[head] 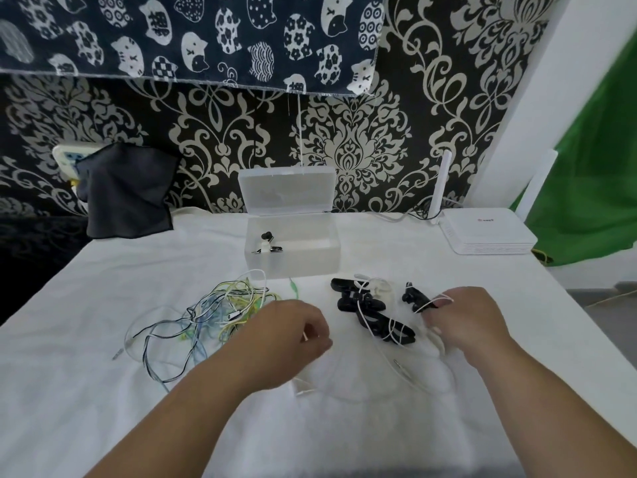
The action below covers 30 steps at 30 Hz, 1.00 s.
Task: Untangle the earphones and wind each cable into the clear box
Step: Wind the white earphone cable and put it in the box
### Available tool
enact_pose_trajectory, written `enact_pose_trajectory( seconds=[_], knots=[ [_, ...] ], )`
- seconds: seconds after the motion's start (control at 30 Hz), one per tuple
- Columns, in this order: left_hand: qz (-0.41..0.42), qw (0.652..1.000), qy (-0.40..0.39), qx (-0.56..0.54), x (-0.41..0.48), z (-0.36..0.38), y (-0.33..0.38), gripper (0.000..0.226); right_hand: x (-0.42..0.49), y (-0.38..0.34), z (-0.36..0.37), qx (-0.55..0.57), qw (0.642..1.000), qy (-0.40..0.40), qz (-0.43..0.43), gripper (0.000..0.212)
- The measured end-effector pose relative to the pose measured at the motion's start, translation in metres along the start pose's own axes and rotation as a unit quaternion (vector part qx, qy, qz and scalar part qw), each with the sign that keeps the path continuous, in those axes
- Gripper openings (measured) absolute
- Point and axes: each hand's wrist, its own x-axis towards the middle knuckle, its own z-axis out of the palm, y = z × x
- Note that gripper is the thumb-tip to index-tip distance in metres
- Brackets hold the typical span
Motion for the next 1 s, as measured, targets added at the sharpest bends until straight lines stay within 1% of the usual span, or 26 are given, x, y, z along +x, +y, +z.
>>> enact_pose_trajectory(
  seconds=[0.1, 0.17, 0.23, 0.27, 0.33, 0.43, 0.47, 0.5, 0.6, 0.7, 0.77, 0.87, 0.9, 0.93, 1.0],
  knots=[
    [-0.011, 0.995, 0.073, -0.069, 0.003, -0.002, -0.001, 0.007, -0.004, -0.014, -0.008, 0.020, 0.994, 0.044, -0.094, 0.009],
    [-0.028, 0.979, 0.142, -0.140, 0.006, -0.004, -0.001, 0.014, -0.014, -0.028, -0.015, 0.054, 0.986, 0.026, -0.159, 0.016],
    [-0.034, 0.956, 0.203, -0.210, 0.006, -0.008, 0.000, 0.020, -0.028, -0.046, -0.022, 0.068, 0.971, -0.022, -0.227, 0.021],
    [-0.030, 0.946, 0.218, -0.237, 0.006, -0.010, 0.002, 0.023, -0.037, -0.052, -0.025, 0.061, 0.964, -0.047, -0.255, 0.022],
    [-0.006, 0.933, 0.209, -0.292, 0.002, -0.016, 0.005, 0.027, -0.051, -0.061, -0.023, 0.038, 0.953, -0.081, -0.289, 0.023],
    [0.030, 0.910, 0.108, -0.400, -0.006, -0.022, 0.016, 0.046, -0.063, -0.068, -0.014, 0.022, 0.944, -0.107, -0.312, 0.021],
    [0.037, 0.897, 0.084, -0.433, -0.006, -0.021, 0.019, 0.048, -0.065, -0.070, -0.012, 0.026, 0.942, -0.116, -0.314, 0.021],
    [0.045, 0.884, 0.077, -0.458, -0.006, -0.020, 0.021, 0.044, -0.067, -0.072, -0.010, 0.032, 0.941, -0.127, -0.312, 0.022],
    [0.045, 0.865, 0.124, -0.484, -0.003, -0.018, 0.020, 0.022, -0.069, -0.074, -0.009, 0.053, 0.942, -0.141, -0.301, 0.024],
    [0.017, 0.854, 0.166, -0.492, -0.002, -0.018, 0.018, 0.011, -0.068, -0.073, -0.008, 0.050, 0.939, -0.133, -0.314, 0.025],
    [-0.009, 0.852, 0.204, -0.483, -0.002, -0.018, 0.017, 0.008, -0.068, -0.072, -0.011, 0.033, 0.933, -0.144, -0.328, 0.022],
    [-0.042, 0.850, 0.254, -0.459, -0.001, -0.016, 0.012, 0.007, -0.071, -0.075, -0.015, 0.041, 0.919, -0.217, -0.326, 0.012],
    [-0.047, 0.851, 0.262, -0.453, -0.001, -0.017, 0.011, 0.008, -0.072, -0.075, -0.015, 0.033, 0.916, -0.233, -0.324, 0.013],
    [-0.048, 0.853, 0.262, -0.448, -0.002, -0.017, 0.010, 0.010, -0.071, -0.074, -0.013, 0.015, 0.916, -0.232, -0.326, 0.016],
    [-0.044, 0.862, 0.244, -0.441, -0.004, -0.017, 0.010, 0.013, -0.068, -0.073, -0.008, -0.032, 0.922, -0.194, -0.333, 0.019]
  ],
)
